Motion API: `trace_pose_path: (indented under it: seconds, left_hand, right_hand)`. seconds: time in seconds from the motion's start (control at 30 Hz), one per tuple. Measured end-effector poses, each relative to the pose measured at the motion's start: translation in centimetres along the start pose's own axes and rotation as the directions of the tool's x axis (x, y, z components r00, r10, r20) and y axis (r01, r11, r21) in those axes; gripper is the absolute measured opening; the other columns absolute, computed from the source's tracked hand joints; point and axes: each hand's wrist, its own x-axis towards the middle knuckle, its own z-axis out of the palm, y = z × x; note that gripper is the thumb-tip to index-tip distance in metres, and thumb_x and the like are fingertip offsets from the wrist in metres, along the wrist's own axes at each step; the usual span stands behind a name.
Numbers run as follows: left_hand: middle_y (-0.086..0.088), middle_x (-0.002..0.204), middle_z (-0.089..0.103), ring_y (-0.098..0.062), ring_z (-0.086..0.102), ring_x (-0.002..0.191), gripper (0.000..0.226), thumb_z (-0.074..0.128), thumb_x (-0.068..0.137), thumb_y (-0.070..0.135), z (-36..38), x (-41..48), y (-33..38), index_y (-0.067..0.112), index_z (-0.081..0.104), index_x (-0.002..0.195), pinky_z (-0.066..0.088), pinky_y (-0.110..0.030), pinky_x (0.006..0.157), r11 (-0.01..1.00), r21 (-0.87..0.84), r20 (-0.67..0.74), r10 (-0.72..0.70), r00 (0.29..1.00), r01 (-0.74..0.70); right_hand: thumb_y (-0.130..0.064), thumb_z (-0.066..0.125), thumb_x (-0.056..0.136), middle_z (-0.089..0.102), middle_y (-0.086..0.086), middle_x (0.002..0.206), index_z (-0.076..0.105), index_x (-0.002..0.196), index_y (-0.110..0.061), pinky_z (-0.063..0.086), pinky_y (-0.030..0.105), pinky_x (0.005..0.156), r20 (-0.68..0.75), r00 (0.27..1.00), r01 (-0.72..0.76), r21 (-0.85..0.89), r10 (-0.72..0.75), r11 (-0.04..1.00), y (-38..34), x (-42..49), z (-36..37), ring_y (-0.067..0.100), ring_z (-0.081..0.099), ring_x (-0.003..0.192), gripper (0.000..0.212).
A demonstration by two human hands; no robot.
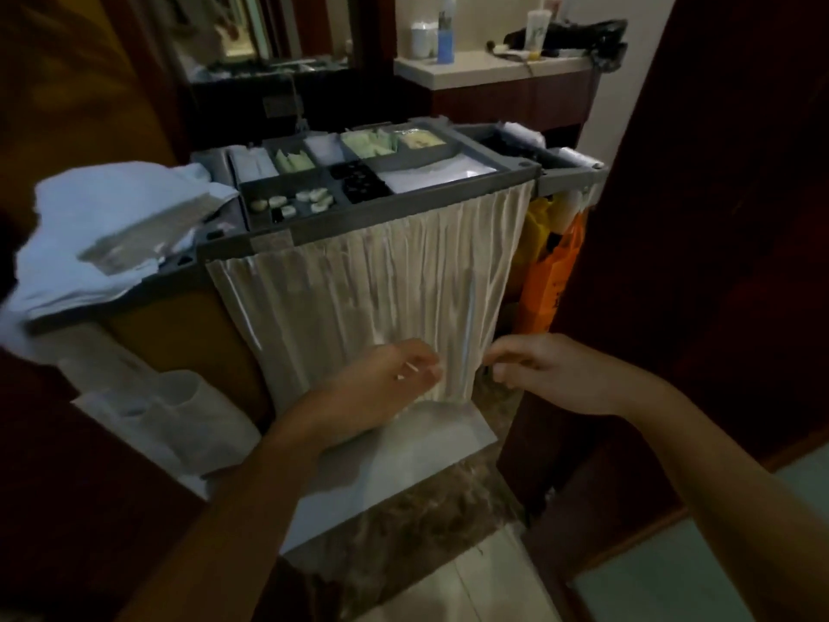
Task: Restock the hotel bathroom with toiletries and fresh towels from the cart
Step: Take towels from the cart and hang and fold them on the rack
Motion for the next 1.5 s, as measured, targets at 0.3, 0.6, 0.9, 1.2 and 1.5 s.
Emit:
trace_pose_path:
  seconds: [0.3,0.6,0.9,1.2,1.5]
  left_hand:
    - [0.006,0.120,0.056,-0.005,0.054,0.106,0.035,0.043,0.095,0.036,-3.9,4.3,-2.9,0.025,0.049,0.127,0.046,-0.024,0.091,0.984,0.068,-0.085,-0.158,0.984,0.164]
    - [0.007,0.111,0.057,-0.008,0.056,0.103,0.028,0.043,0.096,0.034,-12.1,10.4,-10.9,0.024,0.052,0.120,0.047,-0.026,0.089,0.955,0.017,-0.205,-0.287,0.936,0.297]
    - [0.007,0.109,0.056,-0.006,0.056,0.094,0.022,0.044,0.095,0.035,-26.1,16.4,-18.3,0.028,0.053,0.115,0.047,-0.022,0.078,0.940,-0.009,-0.391,-0.318,0.864,0.342]
    - [0.014,0.119,0.044,-0.005,0.042,0.105,0.028,0.042,0.096,0.037,-35.3,20.3,-24.4,0.028,0.050,0.122,0.034,-0.023,0.086,0.899,-0.016,-0.569,-0.368,0.735,0.438]
    - [-0.002,0.145,0.038,-0.018,0.036,0.132,0.037,0.042,0.098,0.025,-39.3,21.9,-32.7,0.020,0.046,0.134,0.026,-0.023,0.102,0.779,-0.291,-0.781,-0.529,0.333,0.555]
  right_hand:
    - [-0.034,0.046,0.096,0.059,-0.008,0.114,0.057,0.120,-0.028,0.050,0.029,0.088,0.114,0.987,0.120,-0.036,-0.115,0.992,1.6,11.0,-2.0,0.005,0.056,0.104,0.027]
    - [-0.028,0.045,0.097,0.059,-0.011,0.099,0.058,0.114,-0.025,0.048,0.023,0.081,0.200,0.955,0.242,-0.097,-0.219,0.966,-1.5,25.3,-4.2,0.007,0.058,0.095,0.022]
    - [-0.028,0.049,0.096,0.061,-0.006,0.106,0.061,0.114,-0.023,0.046,0.027,0.085,0.178,0.937,0.322,-0.115,-0.299,0.940,-8.7,41.4,-6.0,0.008,0.057,0.097,0.022]
    - [-0.026,0.048,0.097,0.063,-0.006,0.105,0.062,0.111,-0.021,0.047,0.025,0.088,0.210,0.895,0.410,-0.039,-0.393,0.911,-13.8,53.2,-5.7,0.007,0.058,0.099,0.021]
    - [-0.026,0.048,0.096,0.064,-0.006,0.105,0.062,0.111,-0.021,0.047,0.024,0.084,0.305,0.747,0.601,0.070,-0.591,0.796,-18.8,67.1,-2.8,0.007,0.058,0.095,0.022]
